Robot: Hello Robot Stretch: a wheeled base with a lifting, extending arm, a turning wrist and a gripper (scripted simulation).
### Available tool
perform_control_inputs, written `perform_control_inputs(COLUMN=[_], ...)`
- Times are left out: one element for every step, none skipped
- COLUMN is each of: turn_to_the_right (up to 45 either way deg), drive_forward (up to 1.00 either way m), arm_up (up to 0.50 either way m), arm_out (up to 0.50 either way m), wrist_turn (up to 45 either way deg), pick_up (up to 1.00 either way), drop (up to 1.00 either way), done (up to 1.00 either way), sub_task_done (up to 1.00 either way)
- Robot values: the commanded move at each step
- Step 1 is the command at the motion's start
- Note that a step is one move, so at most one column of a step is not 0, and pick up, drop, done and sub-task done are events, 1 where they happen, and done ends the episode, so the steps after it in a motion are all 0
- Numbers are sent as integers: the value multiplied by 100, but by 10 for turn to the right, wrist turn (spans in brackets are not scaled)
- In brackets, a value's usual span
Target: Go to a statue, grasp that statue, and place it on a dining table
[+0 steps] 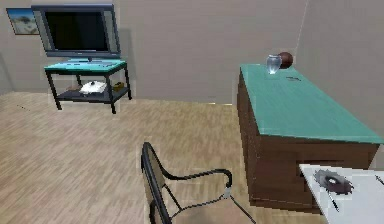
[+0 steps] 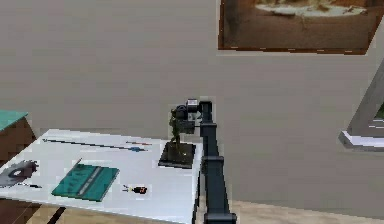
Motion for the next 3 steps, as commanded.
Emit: perform_control_inputs(turn_to_the_right=[0, 0, 0], drive_forward=[0, 0, 0], arm_up=[-30, 0, 10], arm_out=[0, 0, 0], wrist_turn=[0, 0, 0], pick_up=[0, 100, 0], drop=[0, 0, 0], done=[0, 0, 0], sub_task_done=[0, 0, 0])
